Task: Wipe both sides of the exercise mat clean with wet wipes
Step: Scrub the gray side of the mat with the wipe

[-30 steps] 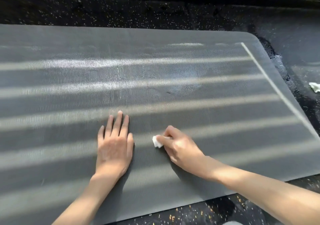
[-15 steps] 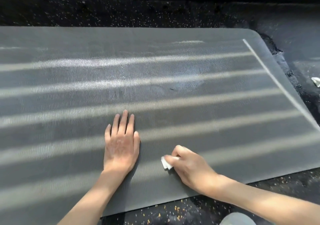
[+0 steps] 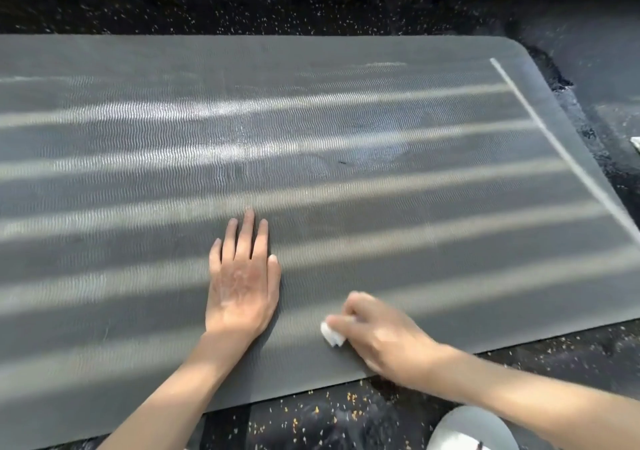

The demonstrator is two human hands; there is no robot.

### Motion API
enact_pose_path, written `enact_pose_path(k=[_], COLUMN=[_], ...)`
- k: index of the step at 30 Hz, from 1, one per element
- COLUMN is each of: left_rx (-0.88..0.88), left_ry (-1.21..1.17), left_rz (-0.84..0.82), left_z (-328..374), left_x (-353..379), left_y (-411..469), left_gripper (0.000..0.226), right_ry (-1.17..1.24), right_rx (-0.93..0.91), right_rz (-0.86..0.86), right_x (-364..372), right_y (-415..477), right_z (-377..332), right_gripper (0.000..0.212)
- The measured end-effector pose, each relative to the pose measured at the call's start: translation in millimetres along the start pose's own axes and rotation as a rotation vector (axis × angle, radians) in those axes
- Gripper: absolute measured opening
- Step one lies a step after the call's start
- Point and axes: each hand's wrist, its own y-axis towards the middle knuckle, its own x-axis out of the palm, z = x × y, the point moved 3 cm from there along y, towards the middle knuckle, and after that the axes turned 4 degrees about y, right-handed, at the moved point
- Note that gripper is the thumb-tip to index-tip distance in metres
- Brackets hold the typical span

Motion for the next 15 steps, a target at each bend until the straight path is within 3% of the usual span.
enact_pose_path(k=[4, 8, 10, 12, 15], left_rx=[0.001, -0.002, -0.002, -0.003, -0.01], left_ry=[-0.009, -0.02, -0.016, -0.02, -0.018], left_rz=[0.012, 0.002, 0.0, 0.001, 0.01], left_z=[0, 0, 0, 1, 0], left_x=[2, 0, -1, -2, 0], left_y=[0, -1, -1, 0, 1], left_gripper=[0.06, 0.059, 0.059, 0.06, 0.061], right_ry=[0.065, 0.072, 0.109, 0.078, 0.108], right_rx=[0.239, 0.16, 0.098, 0.059, 0.06], right_rz=[0.171, 0.003, -0.136, -0.163, -0.043], right_x=[-15, 2, 8, 9, -4], right_y=[37, -3, -30, -42, -10], right_z=[16, -1, -16, -14, -3], right_gripper=[0.013, 0.012, 0.031, 0.038, 0.007])
